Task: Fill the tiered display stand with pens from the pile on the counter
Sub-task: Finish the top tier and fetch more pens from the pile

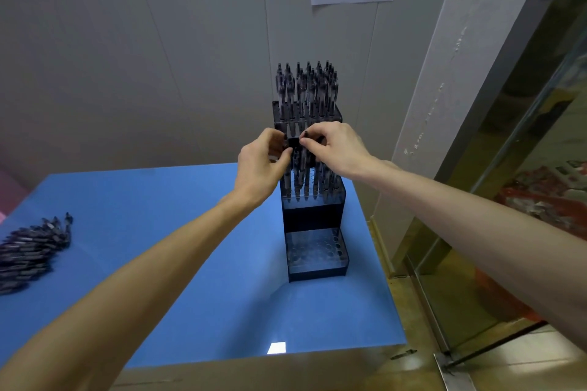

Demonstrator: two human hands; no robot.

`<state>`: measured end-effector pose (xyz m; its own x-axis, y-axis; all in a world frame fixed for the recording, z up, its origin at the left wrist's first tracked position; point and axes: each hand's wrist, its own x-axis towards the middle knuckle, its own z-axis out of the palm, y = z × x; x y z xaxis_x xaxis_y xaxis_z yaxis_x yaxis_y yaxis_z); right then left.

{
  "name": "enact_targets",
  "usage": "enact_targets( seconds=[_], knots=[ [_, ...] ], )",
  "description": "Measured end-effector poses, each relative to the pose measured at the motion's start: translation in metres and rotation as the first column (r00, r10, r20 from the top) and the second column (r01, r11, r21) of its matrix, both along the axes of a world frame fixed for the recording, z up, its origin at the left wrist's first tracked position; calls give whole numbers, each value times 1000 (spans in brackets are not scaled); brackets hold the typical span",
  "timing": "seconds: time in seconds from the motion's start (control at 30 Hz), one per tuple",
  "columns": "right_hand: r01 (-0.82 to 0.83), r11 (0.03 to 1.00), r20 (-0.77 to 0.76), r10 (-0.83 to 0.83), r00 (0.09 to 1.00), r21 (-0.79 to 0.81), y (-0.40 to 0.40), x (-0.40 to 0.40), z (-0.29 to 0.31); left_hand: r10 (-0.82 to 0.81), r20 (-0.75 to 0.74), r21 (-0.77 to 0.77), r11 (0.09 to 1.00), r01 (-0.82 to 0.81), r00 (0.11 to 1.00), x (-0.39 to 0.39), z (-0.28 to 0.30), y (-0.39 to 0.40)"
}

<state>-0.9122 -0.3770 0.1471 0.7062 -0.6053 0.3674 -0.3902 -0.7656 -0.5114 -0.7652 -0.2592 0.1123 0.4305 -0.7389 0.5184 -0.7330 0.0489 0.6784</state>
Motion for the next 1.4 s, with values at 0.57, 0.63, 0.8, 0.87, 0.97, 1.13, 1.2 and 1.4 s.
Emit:
enact_targets(
  seconds=[0.57,0.63,0.8,0.87,0.97,1.13,1.2,1.4],
  knots=[
    [5,1000,-82,-3,997,18,11,2,-3,16,-20,28,999,-15,1000,14,3,2],
    [5,1000,-92,-4,996,10,12,2,0,12,-35,52,999,-10,999,16,2,1],
    [-1,1000,-183,-3,983,-23,12,0,-6,14,-4,115,993,-13,1000,13,-6,3],
    [-2,998,-220,-12,975,-63,11,0,-10,19,25,139,990,-23,999,14,-5,1],
    [-18,994,-271,-11,962,-105,11,1,-11,-27,107,294,956,-6,994,16,-6,0],
    [-51,991,-345,7,939,-121,12,2,-10,16,73,373,927,-42,997,13,-18,-1],
    [-79,994,-373,43,927,-82,11,2,-9,45,54,389,919,-62,998,14,-19,-3],
    [-148,987,-465,104,879,-58,5,9,3,57,-48,430,902,-31,997,18,-20,-4]
  ],
)
